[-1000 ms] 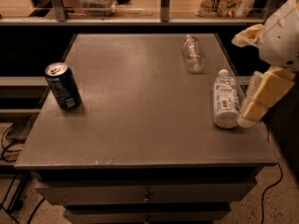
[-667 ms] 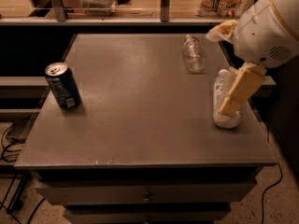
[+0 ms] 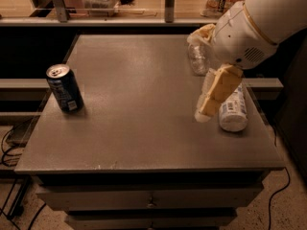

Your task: Knock pepsi can over

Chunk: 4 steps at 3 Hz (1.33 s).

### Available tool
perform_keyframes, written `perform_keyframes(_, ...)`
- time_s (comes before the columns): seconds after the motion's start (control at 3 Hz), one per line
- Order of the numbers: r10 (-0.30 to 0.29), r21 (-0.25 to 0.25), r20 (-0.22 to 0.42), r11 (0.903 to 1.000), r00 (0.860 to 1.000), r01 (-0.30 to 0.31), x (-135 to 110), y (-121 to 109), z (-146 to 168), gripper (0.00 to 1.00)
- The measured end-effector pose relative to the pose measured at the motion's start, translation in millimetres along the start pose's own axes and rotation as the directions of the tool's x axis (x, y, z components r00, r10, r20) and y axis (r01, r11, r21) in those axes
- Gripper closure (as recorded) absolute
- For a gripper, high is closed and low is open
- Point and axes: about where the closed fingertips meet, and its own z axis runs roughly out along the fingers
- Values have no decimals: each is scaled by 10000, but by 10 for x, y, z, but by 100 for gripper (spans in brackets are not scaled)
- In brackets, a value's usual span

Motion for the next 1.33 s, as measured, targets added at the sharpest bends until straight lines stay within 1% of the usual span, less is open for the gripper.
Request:
perform_keyframes(0.33, 9, -109, 62, 9999, 10000, -8, -33, -5, 50, 0)
perform_keyframes(0.67, -113, -214, 891, 9997, 9960, 132, -304, -55, 267, 0)
perform_keyframes(1.0, -40, -463, 2200, 9988, 9755, 146, -691, -144, 619, 0)
perform_keyframes(1.33, 141, -673, 3239, 9977, 9460, 81, -985, -275, 913, 0)
